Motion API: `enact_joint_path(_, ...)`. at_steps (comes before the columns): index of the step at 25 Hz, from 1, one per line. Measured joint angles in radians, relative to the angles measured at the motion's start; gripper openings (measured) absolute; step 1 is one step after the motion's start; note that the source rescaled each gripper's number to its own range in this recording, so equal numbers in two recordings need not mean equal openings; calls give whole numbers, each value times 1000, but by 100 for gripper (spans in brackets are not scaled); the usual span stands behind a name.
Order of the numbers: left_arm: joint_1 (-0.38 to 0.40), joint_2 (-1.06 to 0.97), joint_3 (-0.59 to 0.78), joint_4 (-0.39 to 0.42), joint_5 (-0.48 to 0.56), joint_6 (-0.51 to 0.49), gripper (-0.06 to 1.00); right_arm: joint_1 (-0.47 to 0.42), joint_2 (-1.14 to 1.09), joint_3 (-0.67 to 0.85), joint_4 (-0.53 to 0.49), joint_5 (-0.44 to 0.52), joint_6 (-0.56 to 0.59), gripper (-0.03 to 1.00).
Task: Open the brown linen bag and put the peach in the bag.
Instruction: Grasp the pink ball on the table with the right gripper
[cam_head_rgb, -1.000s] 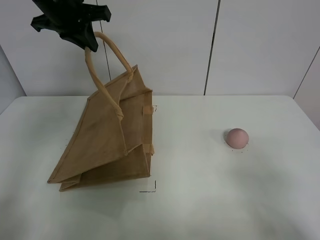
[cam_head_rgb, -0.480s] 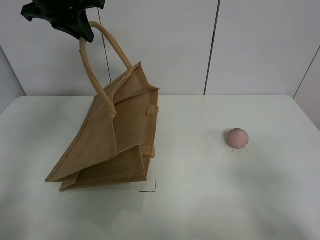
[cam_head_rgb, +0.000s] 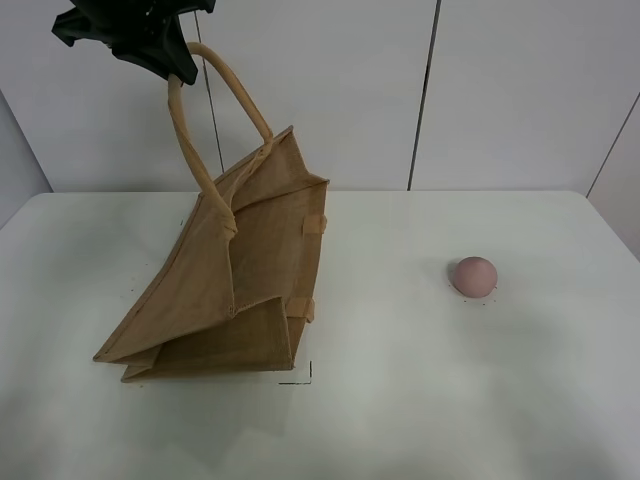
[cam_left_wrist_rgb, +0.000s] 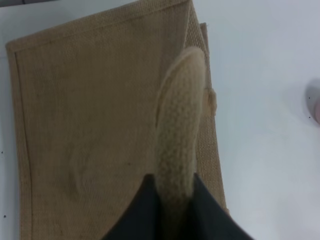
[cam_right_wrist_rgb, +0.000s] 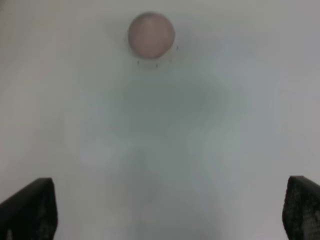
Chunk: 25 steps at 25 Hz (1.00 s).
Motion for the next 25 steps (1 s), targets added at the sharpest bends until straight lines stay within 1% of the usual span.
enact_joint_path(5, 0, 0, 0, 0, 0, 0, 0, 0, 408, -110, 1, -84, 0, 100)
enact_joint_path(8, 0, 0, 0, 0, 0, 0, 0, 0, 660, -214, 3, -103, -1, 100)
enact_joint_path(13, 0, 0, 0, 0, 0, 0, 0, 0, 1057, -453, 3, -109, -28, 100)
enact_joint_path(16, 0, 0, 0, -1, 0, 0, 0, 0, 1254, -615, 3, -83, -30, 100)
enact_joint_path(17, 0, 0, 0, -1, 0, 0, 0, 0, 1254, -615, 3, -83, -30, 100)
enact_joint_path(19, 0, 0, 0, -1, 0, 0, 0, 5, 1361, -728, 3, -49, -31, 100)
enact_joint_path(22, 0, 0, 0, -1, 0, 0, 0, 43, 1485, -866, 2, 16, -42, 100)
enact_joint_path(25, 0, 0, 0, 0, 0, 0, 0, 81, 1566, -962, 4, 29, -45, 100)
